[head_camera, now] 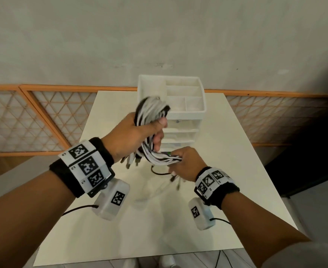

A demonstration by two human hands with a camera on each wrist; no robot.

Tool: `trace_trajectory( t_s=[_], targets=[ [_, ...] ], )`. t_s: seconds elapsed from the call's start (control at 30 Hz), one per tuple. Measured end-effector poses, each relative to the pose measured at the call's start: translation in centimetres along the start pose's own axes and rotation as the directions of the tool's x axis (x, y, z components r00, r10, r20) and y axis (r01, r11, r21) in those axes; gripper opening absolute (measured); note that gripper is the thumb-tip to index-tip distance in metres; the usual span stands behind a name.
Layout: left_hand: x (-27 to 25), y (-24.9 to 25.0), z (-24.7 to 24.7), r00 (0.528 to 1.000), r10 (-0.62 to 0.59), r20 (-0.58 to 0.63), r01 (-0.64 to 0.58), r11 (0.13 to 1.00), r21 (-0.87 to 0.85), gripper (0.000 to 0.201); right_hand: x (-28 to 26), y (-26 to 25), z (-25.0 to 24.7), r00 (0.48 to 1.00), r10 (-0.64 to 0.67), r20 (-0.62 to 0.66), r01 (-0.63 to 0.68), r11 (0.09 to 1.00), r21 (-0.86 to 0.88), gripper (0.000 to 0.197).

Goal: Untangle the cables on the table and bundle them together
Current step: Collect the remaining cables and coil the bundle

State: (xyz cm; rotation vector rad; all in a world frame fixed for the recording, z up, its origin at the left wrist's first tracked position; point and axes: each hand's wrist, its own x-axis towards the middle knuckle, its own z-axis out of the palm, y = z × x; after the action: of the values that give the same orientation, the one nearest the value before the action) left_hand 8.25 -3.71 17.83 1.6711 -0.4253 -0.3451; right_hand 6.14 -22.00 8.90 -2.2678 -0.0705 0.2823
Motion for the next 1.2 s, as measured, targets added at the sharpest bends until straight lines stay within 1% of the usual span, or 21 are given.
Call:
trace_trajectory(
  t_s=[0.03,0.07,0.1,0.13,0.2,0.27,0.3,0.37,0.4,0.5,0.57,0.67,0.7,0.8,0.83,0.9,0.93,1.0,1.07,1.13,1.2],
  targets=[
    [-0.1,-0.3,0.0,0.997,-0.061,0.051,0.058,0.996,0.069,0.028,0.2,0.1,-0.5,0.998,0.004,-0.062,-0.006,1.000,-0.027,0.038],
    [-0.3,-0.7,0.1,0.988,-0.124,0.089,0.111,0.984,0.142,0.032,0.5,0.2,-0.8,0.993,0.012,-0.117,-0.018,0.999,-0.045,0.046],
    [-0.5,-1.1,0.4,0.977,-0.182,0.109,0.157,0.967,0.200,0.034,0.7,0.1,-1.0,0.988,0.004,-0.155,-0.013,0.998,-0.059,0.048],
    [-0.7,-1.3,0.8,0.967,-0.226,0.116,0.193,0.951,0.242,0.033,0.8,-0.2,-1.2,0.984,-0.010,-0.176,-0.005,0.997,-0.082,0.043],
    [-0.7,-2.1,1.6,0.957,-0.268,0.112,0.218,0.918,0.332,0.033,1.0,-0.7,-1.2,0.981,-0.036,-0.189,0.005,0.987,-0.162,0.030],
    [-0.4,-2.9,2.3,0.955,-0.285,0.083,0.230,0.887,0.401,0.018,1.1,-1.1,-1.4,0.982,-0.073,-0.174,0.036,0.977,-0.209,0.029],
    [-0.3,-3.3,2.5,0.953,-0.296,0.056,0.244,0.867,0.434,0.019,1.1,-1.4,-1.6,0.981,-0.089,-0.173,0.053,0.978,-0.201,0.028],
    [0.1,-3.9,2.8,0.950,-0.309,-0.032,0.285,0.824,0.489,0.031,1.2,-2.0,-1.8,0.979,-0.095,-0.178,0.068,0.986,-0.152,0.022],
    [0.2,-4.1,3.0,0.952,-0.298,-0.071,0.293,0.818,0.496,0.031,1.3,-2.2,-2.0,0.980,-0.097,-0.175,0.071,0.986,-0.148,0.022],
    [0.4,-4.2,3.5,0.960,-0.250,-0.122,0.278,0.847,0.452,0.026,1.2,-2.5,-2.3,0.981,-0.130,-0.143,0.105,0.980,-0.170,0.034],
    [0.7,-4.4,3.6,0.963,-0.224,-0.148,0.265,0.882,0.389,0.025,1.3,-2.6,-2.5,0.978,-0.126,-0.167,0.105,0.987,-0.125,0.031],
    [1.1,-4.5,3.1,0.955,-0.206,-0.216,0.261,0.926,0.273,0.023,1.3,-2.3,-3.3,0.964,-0.167,-0.208,0.170,0.985,-0.004,0.011],
    [1.2,-4.6,2.7,0.949,-0.190,-0.251,0.251,0.938,0.240,0.021,1.3,-1.9,-3.8,0.961,-0.174,-0.214,0.190,0.980,0.054,0.008],
    [1.5,-4.7,1.3,0.925,-0.161,-0.345,0.222,0.964,0.145,0.011,0.8,-0.5,-5.1,0.965,-0.170,-0.199,0.212,0.953,0.216,0.015],
    [1.6,-4.8,1.0,0.921,-0.159,-0.355,0.212,0.970,0.116,0.009,0.5,-0.1,-5.1,0.965,-0.169,-0.200,0.218,0.943,0.253,0.016],
    [1.8,-5.1,1.2,0.916,-0.143,-0.374,0.198,0.974,0.112,0.003,0.2,0.0,-4.6,0.955,-0.182,-0.233,0.248,0.922,0.296,0.015],
    [1.8,-5.1,1.5,0.912,-0.136,-0.388,0.201,0.971,0.131,0.013,0.2,-0.1,-4.1,0.948,-0.181,-0.262,0.261,0.913,0.314,0.014],
    [1.8,-5.1,2.3,0.902,-0.149,-0.406,0.233,0.958,0.165,0.049,0.5,-0.8,-2.9,0.929,-0.161,-0.332,0.282,0.890,0.359,0.015],
    [1.9,-4.7,3.2,0.887,-0.181,-0.424,0.262,0.955,0.139,0.081,0.6,-1.4,-1.6,0.894,-0.154,-0.421,0.315,0.884,0.346,0.017],
    [2.2,-4.4,3.9,0.869,-0.206,-0.450,0.261,0.963,0.063,0.096,0.7,-2.0,-0.2,0.838,-0.197,-0.508,0.365,0.895,0.256,0.015],
    [2.5,-4.2,4.4,0.838,-0.238,-0.490,0.252,0.967,-0.038,0.099,0.4,-2.8,1.1,0.790,-0.275,-0.549,0.434,0.883,0.182,0.016]
  ],
)
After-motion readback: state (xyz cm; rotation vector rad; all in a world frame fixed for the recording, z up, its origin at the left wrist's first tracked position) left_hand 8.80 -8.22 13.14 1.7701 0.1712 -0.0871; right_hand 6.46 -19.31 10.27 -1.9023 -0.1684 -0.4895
